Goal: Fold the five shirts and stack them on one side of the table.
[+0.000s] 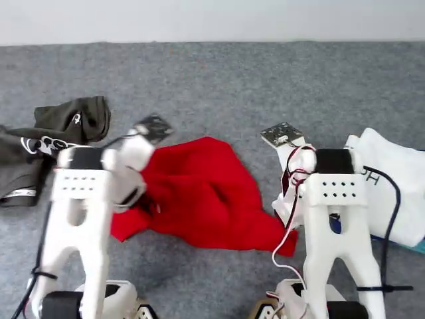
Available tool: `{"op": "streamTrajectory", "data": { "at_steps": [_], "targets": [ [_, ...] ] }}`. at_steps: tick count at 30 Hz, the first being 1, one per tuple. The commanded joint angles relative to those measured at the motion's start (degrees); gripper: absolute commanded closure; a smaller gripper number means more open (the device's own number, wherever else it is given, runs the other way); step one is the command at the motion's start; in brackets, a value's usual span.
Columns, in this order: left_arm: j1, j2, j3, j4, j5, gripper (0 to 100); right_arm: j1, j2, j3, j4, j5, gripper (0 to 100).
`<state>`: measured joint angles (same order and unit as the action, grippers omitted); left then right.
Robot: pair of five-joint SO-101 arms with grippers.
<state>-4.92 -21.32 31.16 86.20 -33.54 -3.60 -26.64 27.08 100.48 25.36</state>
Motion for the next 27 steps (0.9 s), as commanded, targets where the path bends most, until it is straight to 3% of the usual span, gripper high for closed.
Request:
{"op": "streamTrajectory", "data": {
  "at_steps": [1,6,11,20,27],
  "targets": [
    [-9.0,-1.7,-1.4,1.9,-7.1,89,-1.5,0.3,-0.4,0.8,-0.3,99.0],
    [-16.6,-1.7,-5.1,6.7,-11.6,89,-1.6,9.8,-0.8,1.2,-0.3,97.1],
    [-19.4,-1.7,-7.0,8.1,-14.1,89,-2.5,15.6,-3.0,1.9,-0.3,83.5],
    [-34.0,-1.7,-15.6,8.1,-13.8,89,-23.6,17.5,-11.4,-0.2,-0.7,83.6],
    [-43.6,-1.7,-15.7,7.6,-13.9,90,-27.6,30.5,-12.1,-10.1,-0.7,83.8]
  ]
}}
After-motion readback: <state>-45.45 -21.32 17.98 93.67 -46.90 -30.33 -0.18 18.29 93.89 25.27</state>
